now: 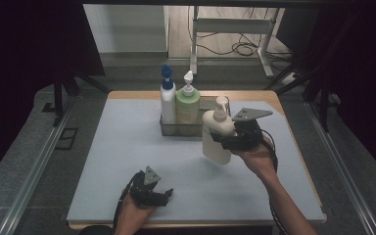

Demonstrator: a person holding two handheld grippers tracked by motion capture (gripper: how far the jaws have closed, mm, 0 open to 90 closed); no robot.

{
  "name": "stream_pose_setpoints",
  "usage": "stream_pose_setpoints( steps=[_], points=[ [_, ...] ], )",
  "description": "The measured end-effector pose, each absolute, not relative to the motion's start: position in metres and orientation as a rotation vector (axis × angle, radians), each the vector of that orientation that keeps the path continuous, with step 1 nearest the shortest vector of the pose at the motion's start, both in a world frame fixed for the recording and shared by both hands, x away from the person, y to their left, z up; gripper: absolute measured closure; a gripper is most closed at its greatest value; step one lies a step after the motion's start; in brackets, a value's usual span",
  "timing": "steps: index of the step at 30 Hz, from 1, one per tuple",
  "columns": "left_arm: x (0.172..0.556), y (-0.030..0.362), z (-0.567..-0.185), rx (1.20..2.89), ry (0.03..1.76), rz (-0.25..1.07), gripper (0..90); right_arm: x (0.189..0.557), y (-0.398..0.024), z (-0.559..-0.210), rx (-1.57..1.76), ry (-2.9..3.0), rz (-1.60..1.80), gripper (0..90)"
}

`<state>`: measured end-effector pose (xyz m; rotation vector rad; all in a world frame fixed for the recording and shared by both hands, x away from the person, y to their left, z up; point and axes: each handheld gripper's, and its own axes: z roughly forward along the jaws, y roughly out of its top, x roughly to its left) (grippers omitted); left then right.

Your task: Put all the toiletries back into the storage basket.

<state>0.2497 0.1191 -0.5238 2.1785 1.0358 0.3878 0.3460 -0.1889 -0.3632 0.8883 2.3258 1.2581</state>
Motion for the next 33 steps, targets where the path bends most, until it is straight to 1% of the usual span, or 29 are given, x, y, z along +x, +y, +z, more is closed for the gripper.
stream_pose_setpoints(
  steps=[14,33],
  points=[
    [0.25,0.119,-0.524,2.178,1.037,0.386,13.1,0.367,-0.185,-0.341,0.944,2.254,1.241,38.4],
    [0.25,0.119,-0.524,2.178,1.037,0.385,13.1,0.391,-0.184,-0.331,1.023,2.174,1.224,38.4]
  ],
)
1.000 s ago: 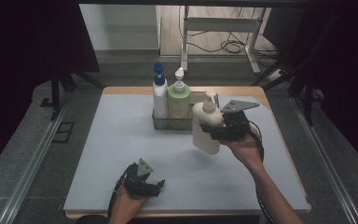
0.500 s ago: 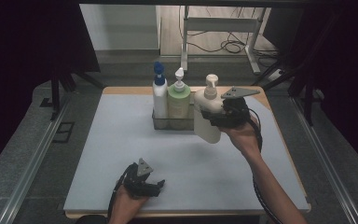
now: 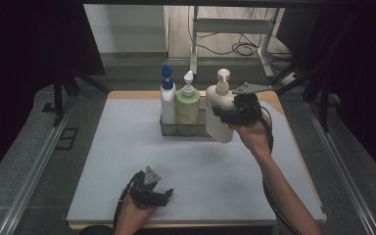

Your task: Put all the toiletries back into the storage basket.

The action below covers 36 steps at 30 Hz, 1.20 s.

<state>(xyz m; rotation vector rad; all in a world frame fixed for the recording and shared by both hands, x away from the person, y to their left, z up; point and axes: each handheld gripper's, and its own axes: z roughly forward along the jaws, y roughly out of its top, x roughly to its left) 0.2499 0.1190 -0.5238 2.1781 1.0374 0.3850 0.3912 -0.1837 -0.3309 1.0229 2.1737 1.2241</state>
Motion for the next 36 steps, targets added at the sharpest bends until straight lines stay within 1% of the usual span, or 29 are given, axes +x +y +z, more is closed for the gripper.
stream_pose_setpoints(
  steps=[19,36],
  points=[
    [0.25,0.119,-0.524,2.179,1.037,0.384,13.0,0.417,-0.177,-0.322,1.057,2.082,1.21,38.4],
    [0.25,0.119,-0.524,2.176,1.038,0.383,13.0,0.45,-0.166,-0.335,1.123,2.029,1.2,38.4]
  ],
)
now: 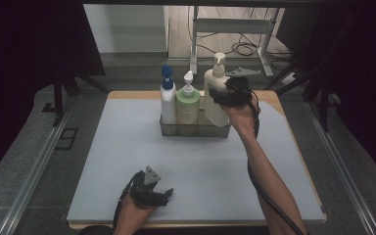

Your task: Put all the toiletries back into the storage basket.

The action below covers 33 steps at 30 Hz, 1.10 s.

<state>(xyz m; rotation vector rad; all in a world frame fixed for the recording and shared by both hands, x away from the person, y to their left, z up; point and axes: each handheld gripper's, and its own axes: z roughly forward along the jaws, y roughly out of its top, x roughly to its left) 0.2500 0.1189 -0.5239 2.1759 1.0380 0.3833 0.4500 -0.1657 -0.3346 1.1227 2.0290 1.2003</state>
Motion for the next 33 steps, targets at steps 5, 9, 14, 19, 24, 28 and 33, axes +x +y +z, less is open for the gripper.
stream_pose_setpoints(
  steps=[5,9,14,19,24,28,33],
  points=[
    [0.25,0.119,-0.524,2.175,1.038,0.383,13.0,0.46,-0.165,-0.34,1.132,2.008,1.201,38.4],
    [0.25,0.119,-0.524,2.18,1.036,0.385,13.0,0.467,-0.166,-0.346,1.147,1.995,1.198,38.4],
    [0.25,0.119,-0.524,2.179,1.037,0.385,13.0,0.475,-0.165,-0.354,1.158,1.988,1.182,38.4],
    [0.25,0.119,-0.524,2.18,1.038,0.382,13.0,0.482,-0.163,-0.361,1.154,1.983,1.183,38.4],
    [0.25,0.119,-0.524,2.183,1.039,0.382,13.0,0.486,-0.158,-0.37,1.148,1.989,1.181,38.4],
    [0.25,0.119,-0.523,2.183,1.039,0.382,13.0,0.485,-0.155,-0.375,1.14,2.003,1.166,38.4],
    [0.25,0.119,-0.524,2.182,1.038,0.383,13.0,0.482,-0.154,-0.378,1.144,2.012,1.161,38.3]
  ],
)
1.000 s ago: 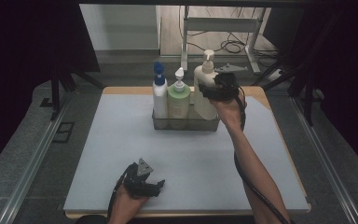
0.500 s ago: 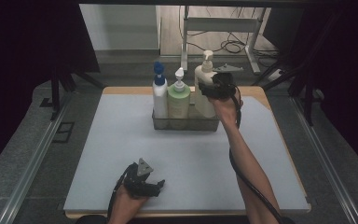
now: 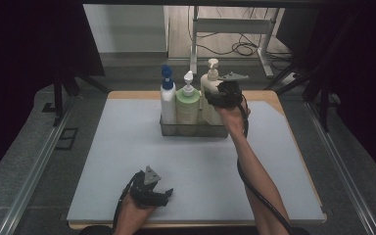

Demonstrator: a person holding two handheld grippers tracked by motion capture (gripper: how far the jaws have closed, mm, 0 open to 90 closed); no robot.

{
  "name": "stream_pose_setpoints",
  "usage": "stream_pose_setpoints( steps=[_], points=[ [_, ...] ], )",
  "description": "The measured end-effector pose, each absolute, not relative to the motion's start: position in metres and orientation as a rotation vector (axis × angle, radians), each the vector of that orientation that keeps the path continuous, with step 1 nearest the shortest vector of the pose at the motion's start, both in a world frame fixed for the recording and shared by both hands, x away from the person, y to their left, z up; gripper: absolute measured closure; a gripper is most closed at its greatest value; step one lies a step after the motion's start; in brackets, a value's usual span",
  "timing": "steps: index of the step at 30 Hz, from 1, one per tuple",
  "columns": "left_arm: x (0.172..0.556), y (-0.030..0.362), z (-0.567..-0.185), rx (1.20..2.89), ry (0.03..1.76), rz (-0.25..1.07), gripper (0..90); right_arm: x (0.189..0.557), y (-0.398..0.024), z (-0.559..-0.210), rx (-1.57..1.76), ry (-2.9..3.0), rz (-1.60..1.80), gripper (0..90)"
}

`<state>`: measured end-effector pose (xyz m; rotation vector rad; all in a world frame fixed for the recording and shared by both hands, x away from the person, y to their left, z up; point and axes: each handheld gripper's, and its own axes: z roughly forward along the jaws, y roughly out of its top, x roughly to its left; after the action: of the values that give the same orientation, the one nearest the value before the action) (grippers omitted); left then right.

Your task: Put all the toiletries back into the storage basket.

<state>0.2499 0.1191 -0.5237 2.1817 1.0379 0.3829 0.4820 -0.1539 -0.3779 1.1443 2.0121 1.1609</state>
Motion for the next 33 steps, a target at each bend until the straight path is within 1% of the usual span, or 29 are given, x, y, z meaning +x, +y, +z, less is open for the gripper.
stream_pose_setpoints(
  steps=[11,33],
  points=[
    [0.25,0.119,-0.524,2.181,1.037,0.383,13.0,0.477,-0.156,-0.384,1.179,2.038,1.14,38.3],
    [0.25,0.119,-0.524,2.182,1.037,0.383,13.0,0.473,-0.157,-0.409,1.241,2.105,1.089,38.3]
  ],
)
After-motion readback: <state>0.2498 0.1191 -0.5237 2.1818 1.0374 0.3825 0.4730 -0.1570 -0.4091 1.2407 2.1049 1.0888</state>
